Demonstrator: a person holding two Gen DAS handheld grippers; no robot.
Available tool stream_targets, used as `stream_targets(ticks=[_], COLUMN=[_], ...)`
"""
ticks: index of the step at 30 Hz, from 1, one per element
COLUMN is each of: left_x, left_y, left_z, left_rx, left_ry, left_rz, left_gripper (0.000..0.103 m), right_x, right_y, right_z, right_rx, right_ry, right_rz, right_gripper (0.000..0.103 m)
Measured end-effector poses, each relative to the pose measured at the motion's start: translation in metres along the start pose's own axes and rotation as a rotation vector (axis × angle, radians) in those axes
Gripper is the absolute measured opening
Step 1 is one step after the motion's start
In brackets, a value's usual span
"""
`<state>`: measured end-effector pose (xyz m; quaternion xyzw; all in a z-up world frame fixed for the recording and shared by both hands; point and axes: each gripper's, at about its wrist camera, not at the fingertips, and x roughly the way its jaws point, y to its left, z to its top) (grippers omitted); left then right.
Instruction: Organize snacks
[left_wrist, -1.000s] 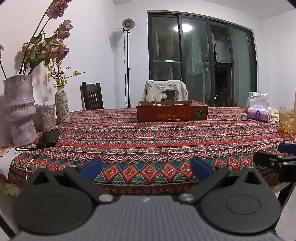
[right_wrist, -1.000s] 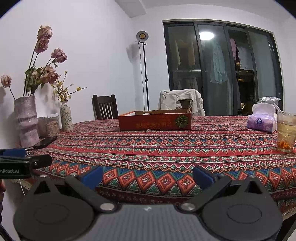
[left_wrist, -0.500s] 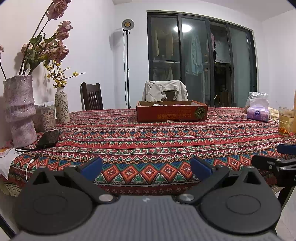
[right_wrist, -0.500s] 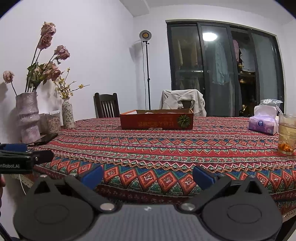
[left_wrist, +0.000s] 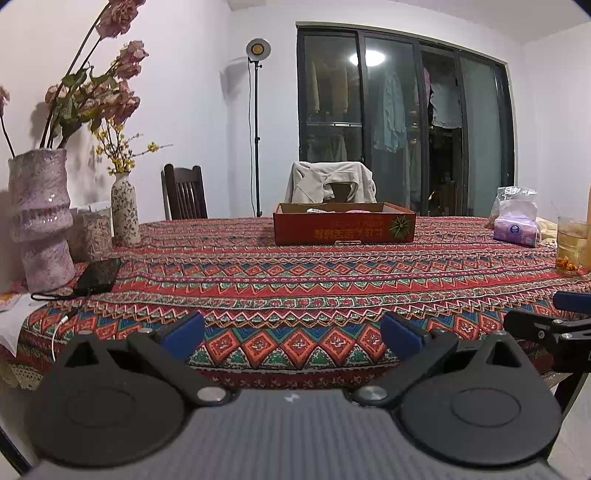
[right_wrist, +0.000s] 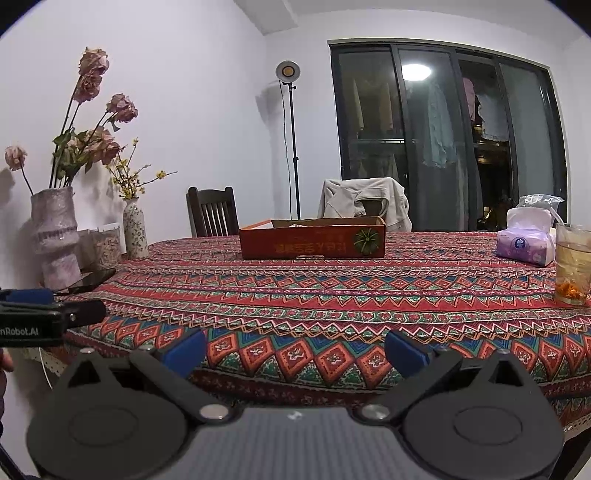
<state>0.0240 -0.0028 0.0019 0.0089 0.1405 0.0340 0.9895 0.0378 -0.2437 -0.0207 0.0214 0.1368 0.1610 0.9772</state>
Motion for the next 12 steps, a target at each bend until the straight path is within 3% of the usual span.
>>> stream_targets(ticks=[12], left_x=[0.0009], left_y=[0.0030], left_z=[-0.0009], left_rx=[-0.015], left_ry=[0.006], left_rz=[-0.012], left_gripper=[0.103], right_x=[0.0000], right_y=[0.0005], right_z=[-0.0014], right_rx=[-0.012], right_ry=[0.001], right_rz=[0.002], right_gripper=[0.103])
